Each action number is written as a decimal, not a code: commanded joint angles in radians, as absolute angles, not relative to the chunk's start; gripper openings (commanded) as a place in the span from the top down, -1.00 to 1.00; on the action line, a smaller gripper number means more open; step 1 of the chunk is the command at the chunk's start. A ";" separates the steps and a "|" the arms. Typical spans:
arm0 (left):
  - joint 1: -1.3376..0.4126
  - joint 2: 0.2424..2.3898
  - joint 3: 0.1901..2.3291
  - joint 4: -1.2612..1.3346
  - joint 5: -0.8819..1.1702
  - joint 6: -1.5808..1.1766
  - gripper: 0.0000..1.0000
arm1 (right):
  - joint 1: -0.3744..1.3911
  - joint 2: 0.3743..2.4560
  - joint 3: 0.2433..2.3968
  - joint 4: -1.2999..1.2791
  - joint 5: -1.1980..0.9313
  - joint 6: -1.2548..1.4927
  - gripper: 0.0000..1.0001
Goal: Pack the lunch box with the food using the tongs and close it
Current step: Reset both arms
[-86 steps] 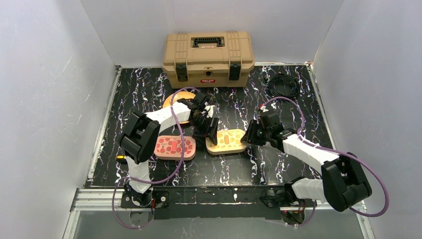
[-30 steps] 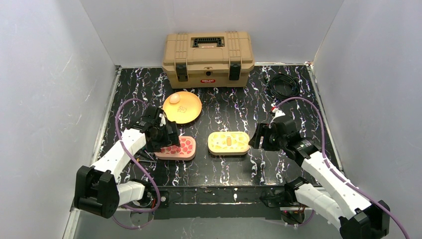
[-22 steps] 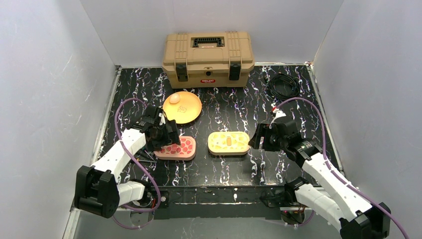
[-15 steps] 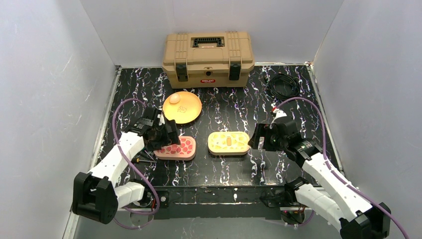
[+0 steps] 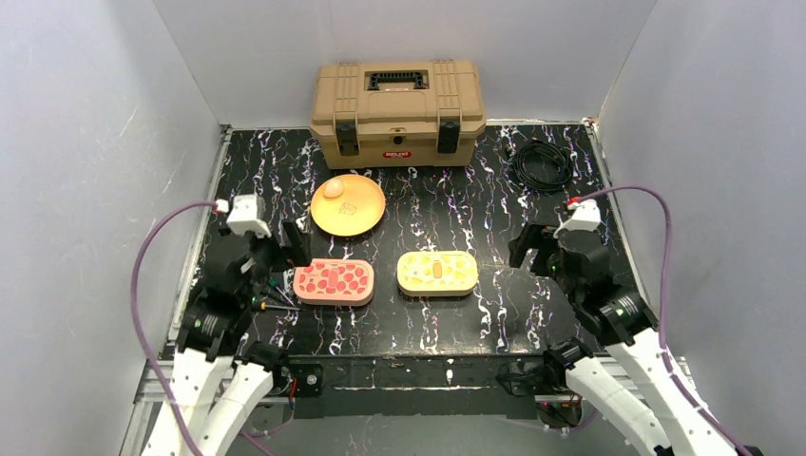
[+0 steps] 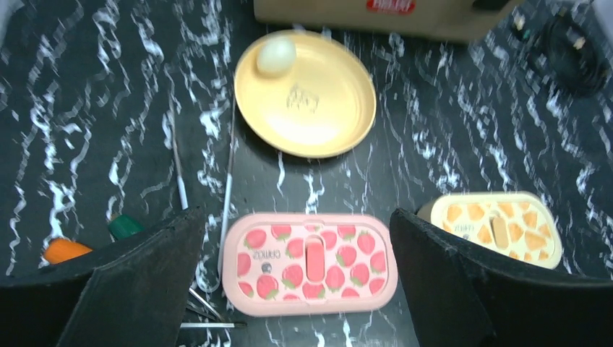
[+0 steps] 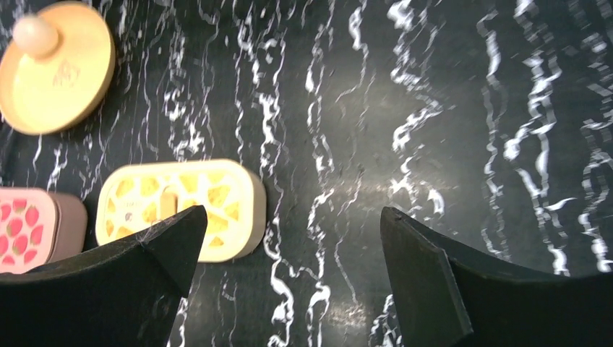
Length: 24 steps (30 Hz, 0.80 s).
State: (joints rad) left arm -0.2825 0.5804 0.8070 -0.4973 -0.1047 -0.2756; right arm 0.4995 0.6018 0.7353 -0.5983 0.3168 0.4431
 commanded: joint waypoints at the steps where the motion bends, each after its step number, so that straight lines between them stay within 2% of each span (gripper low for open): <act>1: -0.276 0.441 0.741 -0.437 -0.220 -0.233 -0.97 | 0.500 0.522 0.751 -0.538 0.485 0.385 -0.97; 5: -0.278 0.383 0.728 -0.433 -0.219 -0.252 -0.97 | 0.500 0.520 0.764 -0.544 0.496 0.379 -0.97; 24: -0.278 0.423 0.754 -0.472 -0.253 -0.253 -0.97 | 0.500 0.470 0.734 -0.512 0.438 0.371 -0.97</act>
